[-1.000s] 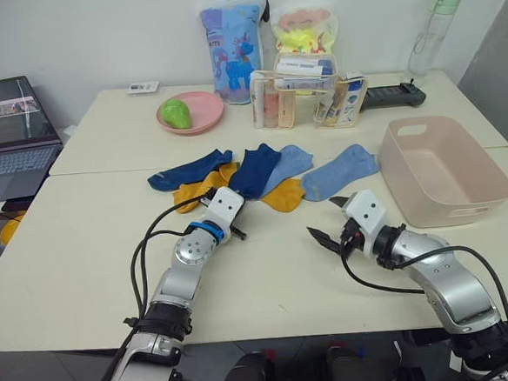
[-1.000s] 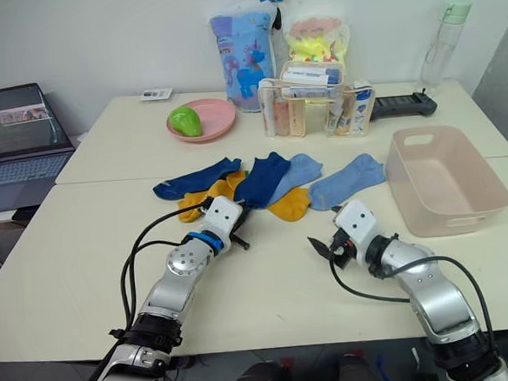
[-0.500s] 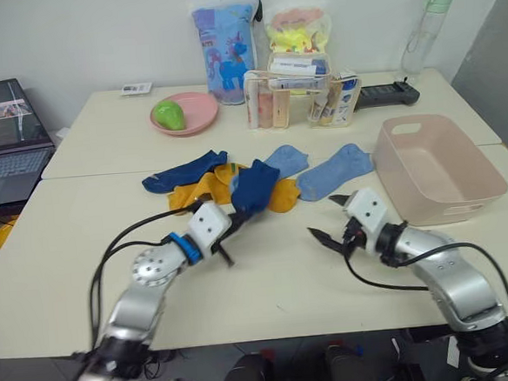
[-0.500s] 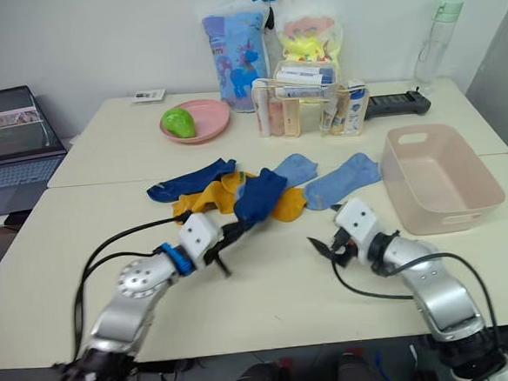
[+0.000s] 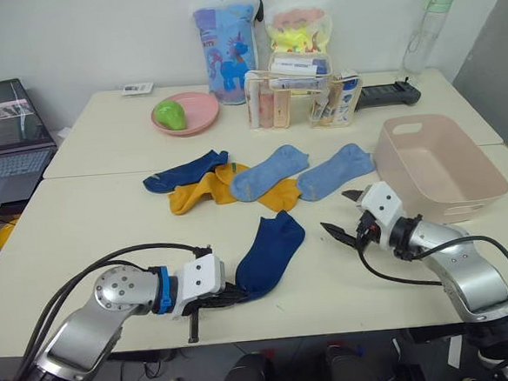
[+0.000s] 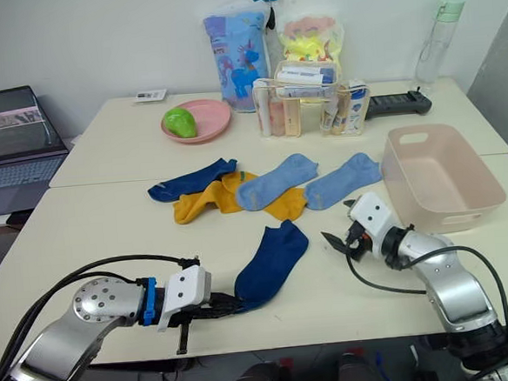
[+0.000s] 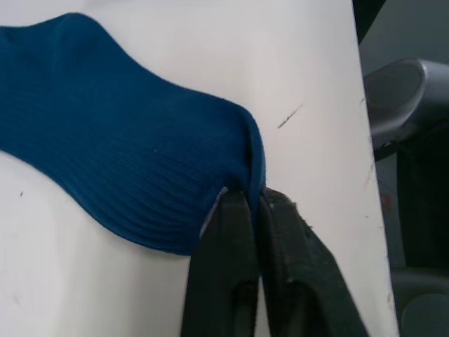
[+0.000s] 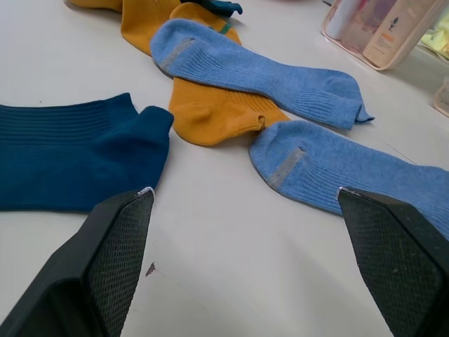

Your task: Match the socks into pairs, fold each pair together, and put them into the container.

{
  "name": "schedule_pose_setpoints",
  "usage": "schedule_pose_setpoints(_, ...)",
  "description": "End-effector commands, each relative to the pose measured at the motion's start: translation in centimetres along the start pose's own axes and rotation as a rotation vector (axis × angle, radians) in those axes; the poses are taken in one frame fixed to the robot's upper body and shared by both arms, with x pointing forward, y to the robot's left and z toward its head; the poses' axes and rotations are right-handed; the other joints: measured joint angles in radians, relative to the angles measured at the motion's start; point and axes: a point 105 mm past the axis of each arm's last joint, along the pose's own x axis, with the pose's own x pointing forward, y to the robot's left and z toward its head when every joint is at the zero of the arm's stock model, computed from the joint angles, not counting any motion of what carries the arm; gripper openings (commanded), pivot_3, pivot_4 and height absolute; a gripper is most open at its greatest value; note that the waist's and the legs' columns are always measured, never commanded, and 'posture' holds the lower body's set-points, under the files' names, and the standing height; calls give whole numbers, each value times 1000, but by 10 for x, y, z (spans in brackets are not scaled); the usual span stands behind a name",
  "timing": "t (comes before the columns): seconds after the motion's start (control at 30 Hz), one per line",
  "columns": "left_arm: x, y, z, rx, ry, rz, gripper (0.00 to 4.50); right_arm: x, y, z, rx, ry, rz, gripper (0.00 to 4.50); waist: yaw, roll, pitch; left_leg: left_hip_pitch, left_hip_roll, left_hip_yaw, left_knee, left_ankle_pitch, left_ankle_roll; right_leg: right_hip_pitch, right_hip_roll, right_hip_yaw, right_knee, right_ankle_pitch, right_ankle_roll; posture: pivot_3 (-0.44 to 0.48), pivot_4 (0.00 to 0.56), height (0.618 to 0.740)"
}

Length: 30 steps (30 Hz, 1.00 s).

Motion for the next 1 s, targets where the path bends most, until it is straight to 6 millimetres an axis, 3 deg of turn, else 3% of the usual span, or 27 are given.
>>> schedule_pose_setpoints(0.03, -4, 4, 0, 24, -3, 28, 1523, 7, 3, 4, 37, -23, 42, 4500, 0, 0, 0, 0, 0, 0, 0, 0, 0, 0, 0, 0, 0, 0, 0, 0, 150, 740)
schedule_pose_setpoints(0.2, -23, 3, -4, -89, -35, 78, 3084, 12, -5, 6, 164, 1, 113, 4500, -2, 1, 1, 0, 0, 0, 0, 0, 0, 0, 0, 0, 0, 0, 0, 0, 150, 740)
schedule_pose_setpoints(0.33, -35, -1, -7, -211, -79, 117, 4262, 23, 1, 8, 285, 60, 221, 4500, -4, 1, 1, 0, 1, 0, 0, -1, 2, 0, 0, 0, 0, 0, -1, 0, 150, 740)
schedule_pose_setpoints(0.5, -27, 0, -21, -347, -120, 195, 4262, 54, 5, 16, 416, 79, 274, 4500, -4, 1, 1, 0, 1, 0, 0, -1, 3, 0, 0, 0, 0, 0, -1, 0, 150, 740)
schedule_pose_setpoints(0.77, -1, -12, -23, -318, -109, 187, 4262, 76, 14, 6, 441, 149, 318, 4500, -3, 1, 1, 0, 0, 0, 0, 0, 0, 0, 0, 1, -1, 0, -1, 0, 150, 740)
schedule_pose_setpoints(0.87, 2, -19, -24, -288, -86, 158, 3685, 80, 17, 7, 436, 142, 338, 3884, -4, 2, 1, 0, 0, 0, 0, 0, 0, 0, 0, 1, 0, 0, -1, 0, 150, 740)
schedule_pose_setpoints(1.0, 3, -16, -26, -283, -77, 175, 2431, 83, 19, 10, 440, 132, 353, 2422, -4, 2, 1, 0, 0, 0, 0, 0, 0, -1, 0, 1, 1, 0, -1, 0, 150, 740)
